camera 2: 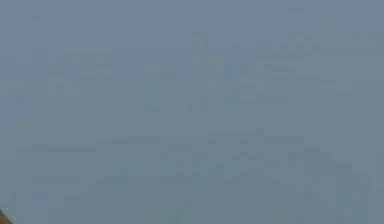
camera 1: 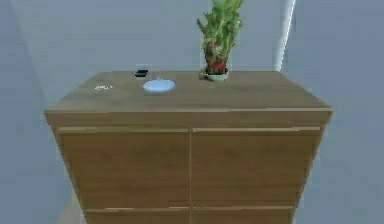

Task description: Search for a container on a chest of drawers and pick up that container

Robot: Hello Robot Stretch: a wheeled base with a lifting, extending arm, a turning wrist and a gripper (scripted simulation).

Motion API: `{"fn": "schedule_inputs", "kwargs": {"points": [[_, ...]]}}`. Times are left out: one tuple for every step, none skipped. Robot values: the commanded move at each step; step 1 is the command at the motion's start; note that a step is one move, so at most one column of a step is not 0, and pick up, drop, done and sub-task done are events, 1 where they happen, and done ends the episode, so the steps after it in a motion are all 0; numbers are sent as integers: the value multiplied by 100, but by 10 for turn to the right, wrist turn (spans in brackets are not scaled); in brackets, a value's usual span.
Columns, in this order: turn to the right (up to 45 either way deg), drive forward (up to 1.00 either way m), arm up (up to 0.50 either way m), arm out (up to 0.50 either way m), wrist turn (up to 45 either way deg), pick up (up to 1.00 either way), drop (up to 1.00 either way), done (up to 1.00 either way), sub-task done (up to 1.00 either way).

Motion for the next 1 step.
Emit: {"fn": "schedule_inputs", "kwargs": {"points": [[-180, 0, 0, 0, 0, 0, 0, 0, 0]]}}
